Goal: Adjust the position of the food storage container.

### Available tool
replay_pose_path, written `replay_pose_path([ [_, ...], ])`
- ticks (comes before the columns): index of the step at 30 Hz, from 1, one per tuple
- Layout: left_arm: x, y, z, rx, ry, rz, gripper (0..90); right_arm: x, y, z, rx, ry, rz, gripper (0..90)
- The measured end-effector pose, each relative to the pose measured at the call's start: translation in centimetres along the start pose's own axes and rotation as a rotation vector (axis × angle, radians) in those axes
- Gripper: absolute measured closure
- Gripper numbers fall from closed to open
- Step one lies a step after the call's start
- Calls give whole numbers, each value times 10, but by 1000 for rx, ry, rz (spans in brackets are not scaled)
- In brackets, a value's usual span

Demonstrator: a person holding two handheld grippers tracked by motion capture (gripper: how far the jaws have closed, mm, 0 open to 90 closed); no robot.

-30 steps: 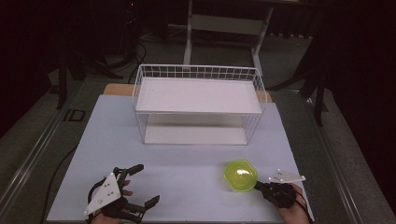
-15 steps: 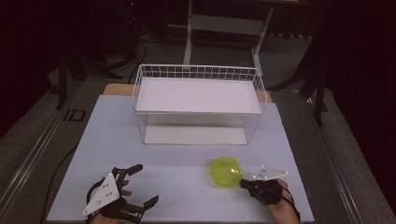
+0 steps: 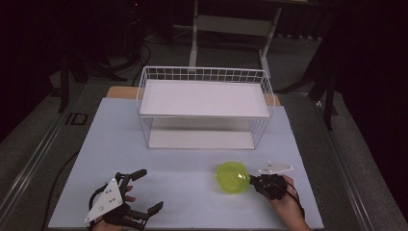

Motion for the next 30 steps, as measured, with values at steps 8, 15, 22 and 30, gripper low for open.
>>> replay_pose_path([
  [8, 0, -1, 1, 2, 7, 4, 11, 3, 15, -1, -50, 11, 11, 900],
  [15, 0, -1, 1, 1, 9, 3, 11, -2, 31, 3, -102, 15, 3, 900],
  [22, 1, -1, 1, 3, 9, 2, 11, -12, 47, 12, -113, 28, -29, 900],
  [30, 1, -1, 1, 4, 11, 4, 11, -29, 55, 29, -123, 37, -58, 899],
])
Point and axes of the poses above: each handheld gripper's, and its own axes: z roughly forward along the jaws, x roughly out of its underside, y roughly to its left, the point moved 3 cm from there along z, roughly forward along the jaws, and after that the axes turned 5 degrees about y, right-handed, at the moved point
